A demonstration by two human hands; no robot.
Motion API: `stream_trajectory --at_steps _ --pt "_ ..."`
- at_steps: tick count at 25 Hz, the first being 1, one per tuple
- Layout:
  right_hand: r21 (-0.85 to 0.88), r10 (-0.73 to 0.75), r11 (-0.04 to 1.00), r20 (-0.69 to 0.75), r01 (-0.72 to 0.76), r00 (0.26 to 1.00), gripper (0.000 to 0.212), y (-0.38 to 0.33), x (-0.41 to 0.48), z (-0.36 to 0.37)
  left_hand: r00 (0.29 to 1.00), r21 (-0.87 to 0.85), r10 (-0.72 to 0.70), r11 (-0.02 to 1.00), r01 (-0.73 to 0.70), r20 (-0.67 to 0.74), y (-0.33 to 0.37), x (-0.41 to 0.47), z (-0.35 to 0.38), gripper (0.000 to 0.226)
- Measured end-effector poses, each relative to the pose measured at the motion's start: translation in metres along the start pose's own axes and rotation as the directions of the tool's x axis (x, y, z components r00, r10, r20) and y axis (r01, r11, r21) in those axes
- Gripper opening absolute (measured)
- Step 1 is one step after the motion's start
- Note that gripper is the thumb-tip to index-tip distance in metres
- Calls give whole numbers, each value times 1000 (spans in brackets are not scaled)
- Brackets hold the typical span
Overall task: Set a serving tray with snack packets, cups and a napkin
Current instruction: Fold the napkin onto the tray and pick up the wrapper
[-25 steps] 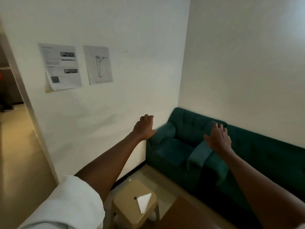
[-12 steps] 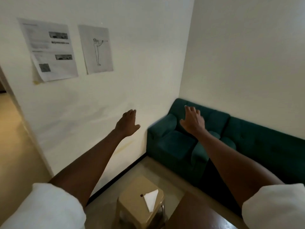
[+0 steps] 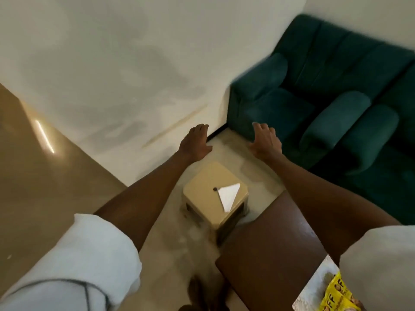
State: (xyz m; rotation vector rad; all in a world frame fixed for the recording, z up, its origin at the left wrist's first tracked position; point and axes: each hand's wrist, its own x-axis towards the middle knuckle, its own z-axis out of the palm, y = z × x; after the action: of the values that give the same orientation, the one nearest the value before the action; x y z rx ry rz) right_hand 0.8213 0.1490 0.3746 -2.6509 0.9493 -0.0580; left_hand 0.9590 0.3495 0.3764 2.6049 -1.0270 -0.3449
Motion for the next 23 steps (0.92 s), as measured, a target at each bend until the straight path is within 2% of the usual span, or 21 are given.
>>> stream_trajectory --at_steps 4,11,13,16,20,23 --pt "2 70 997 166 -71 984 74 44 12 139 980 -3 -58 998 60 190 -43 21 129 82" --pt "40 88 994 281 -103 956 63 94 4 317 913 -49 -103 990 133 394 -72 20 317 79" --pt "60 126 987 312 -152 942 61 97 3 354 909 -50 -100 990 132 405 -77 22 355 75" --pt "121 245 942 392 -313 887 67 100 -2 391 907 -24 -87 994 107 413 -79 24 390 68" --pt "150 399 865 376 -480 836 72 95 -3 419 926 13 -94 995 95 366 -90 26 419 57" --pt "220 512 767 356 -603 782 74 87 1 422 950 -4 -107 994 113 292 -92 28 425 52"
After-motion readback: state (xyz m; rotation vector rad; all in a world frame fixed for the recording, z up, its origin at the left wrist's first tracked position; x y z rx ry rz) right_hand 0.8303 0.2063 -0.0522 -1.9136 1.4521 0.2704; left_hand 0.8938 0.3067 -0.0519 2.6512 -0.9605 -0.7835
